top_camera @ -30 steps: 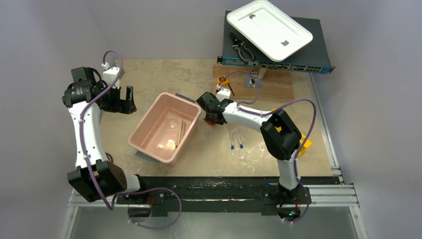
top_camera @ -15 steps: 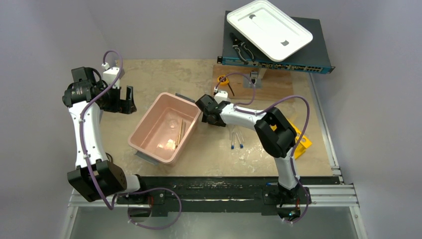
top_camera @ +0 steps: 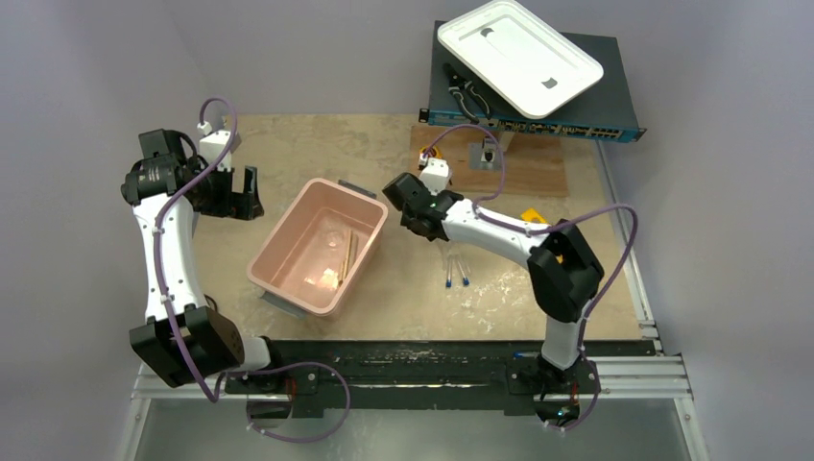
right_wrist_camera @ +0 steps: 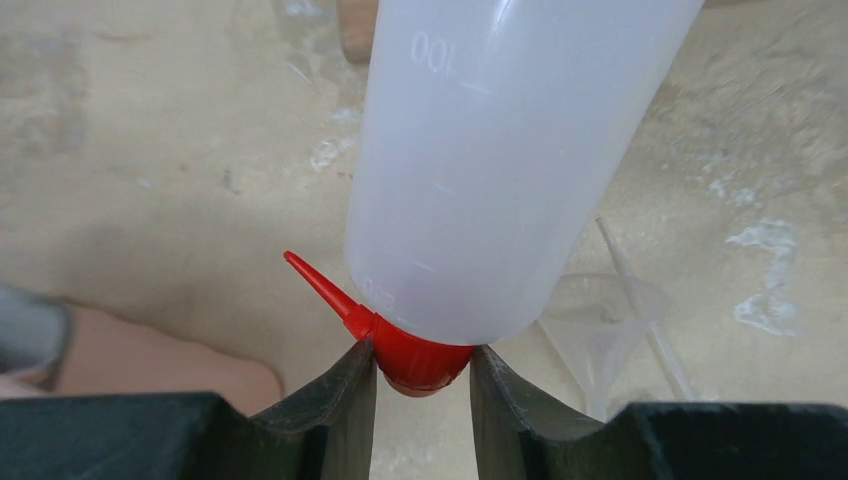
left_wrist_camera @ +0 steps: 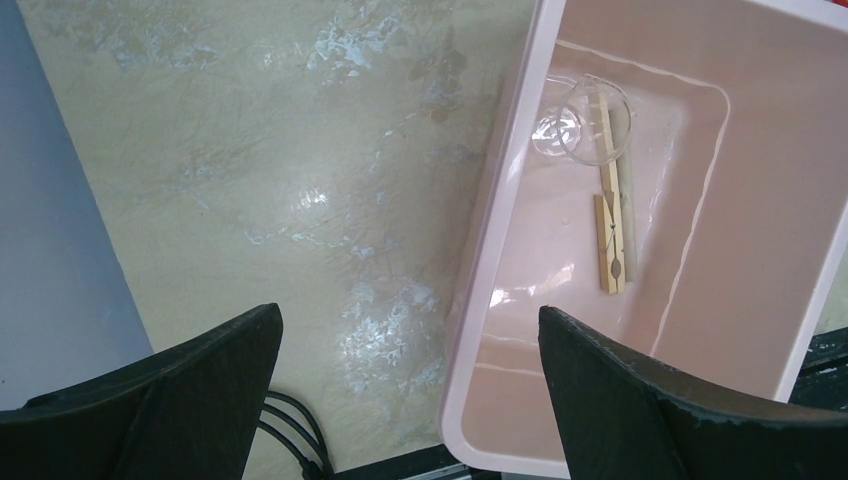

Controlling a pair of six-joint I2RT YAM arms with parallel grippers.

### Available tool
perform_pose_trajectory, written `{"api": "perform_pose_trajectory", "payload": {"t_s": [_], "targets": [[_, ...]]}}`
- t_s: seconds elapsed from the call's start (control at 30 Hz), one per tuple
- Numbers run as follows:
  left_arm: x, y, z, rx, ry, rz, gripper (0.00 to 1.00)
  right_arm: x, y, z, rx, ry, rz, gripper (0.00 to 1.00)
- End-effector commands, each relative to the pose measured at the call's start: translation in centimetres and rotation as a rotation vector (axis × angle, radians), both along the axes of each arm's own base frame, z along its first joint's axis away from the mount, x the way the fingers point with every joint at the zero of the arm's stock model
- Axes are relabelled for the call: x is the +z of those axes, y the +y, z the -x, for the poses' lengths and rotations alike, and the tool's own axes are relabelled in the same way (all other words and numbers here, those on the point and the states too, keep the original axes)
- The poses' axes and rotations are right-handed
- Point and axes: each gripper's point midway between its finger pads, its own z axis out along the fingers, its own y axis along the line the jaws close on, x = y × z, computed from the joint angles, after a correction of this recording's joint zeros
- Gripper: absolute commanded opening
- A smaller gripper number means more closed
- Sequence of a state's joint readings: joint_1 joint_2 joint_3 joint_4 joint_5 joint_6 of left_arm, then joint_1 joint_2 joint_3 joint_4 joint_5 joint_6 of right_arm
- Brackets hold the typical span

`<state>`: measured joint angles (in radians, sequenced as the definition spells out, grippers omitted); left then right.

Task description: Organize the chemistry lab equipment

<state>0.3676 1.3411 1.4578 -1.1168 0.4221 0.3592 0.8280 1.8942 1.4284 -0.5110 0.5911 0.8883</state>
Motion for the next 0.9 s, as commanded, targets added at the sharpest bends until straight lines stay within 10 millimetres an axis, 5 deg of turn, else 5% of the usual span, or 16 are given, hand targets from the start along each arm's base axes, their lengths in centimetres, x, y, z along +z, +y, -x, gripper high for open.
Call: {"api": "perform_pose_trajectory", "payload": {"t_s": [0.0, 0.2, 0.37, 0.57, 0.87], "targets": [[0.0, 0.2, -0.2, -0.004, -0.005, 0.001, 1.0, 8.2, 1.1, 2.0, 0.056, -0.16, 0.007, 0.17], [1.2, -0.1, -0.5, -0.01, -0.026, 0.018, 1.0, 15.3, 4.7, 7.3, 0.215, -0.213, -0.063, 0.17], [1.8, -0.2, -0.4, -0.012, -0.037, 0.019, 1.0, 18.5, 9.1, 10.9, 0.402, -0.184, -0.198, 0.17], [2.2, -0.3, -0.2, -0.01, -0.043, 0.018, 1.0, 16.5, 16.2, 14.8, 0.665, -0.028, -0.277, 0.22], [2.6, -0.3, 0.1, -0.014, -0.05, 0.006, 1.0, 12.9, 21.2, 16.7, 0.804, 0.104, -0.317, 0.3]]}}
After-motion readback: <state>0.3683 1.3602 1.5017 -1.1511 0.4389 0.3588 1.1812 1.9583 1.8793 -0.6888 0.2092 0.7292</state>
